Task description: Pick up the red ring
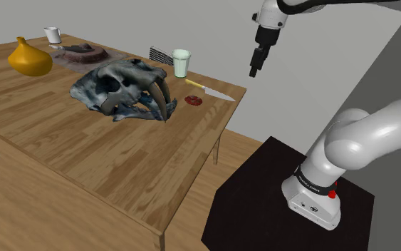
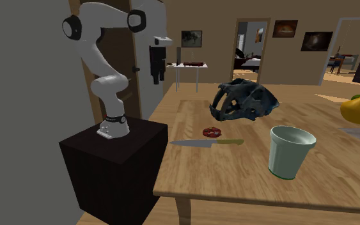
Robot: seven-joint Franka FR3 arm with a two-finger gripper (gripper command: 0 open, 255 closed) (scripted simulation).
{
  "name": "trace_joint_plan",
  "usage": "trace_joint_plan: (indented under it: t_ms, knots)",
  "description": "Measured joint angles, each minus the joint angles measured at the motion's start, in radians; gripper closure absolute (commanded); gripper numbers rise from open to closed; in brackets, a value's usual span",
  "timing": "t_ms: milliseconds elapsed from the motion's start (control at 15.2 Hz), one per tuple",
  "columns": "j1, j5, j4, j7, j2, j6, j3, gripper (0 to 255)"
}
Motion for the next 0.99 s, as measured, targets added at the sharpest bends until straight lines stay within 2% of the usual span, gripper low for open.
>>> trace_joint_plan:
  t_ms: [528, 990]
  knots:
    - [0.073, -0.018, 0.073, -0.291, 0.281, 0.234, -0.069, 0]
    - [0.124, 0.011, 0.194, -0.534, 0.527, 0.38, -0.082, 0]
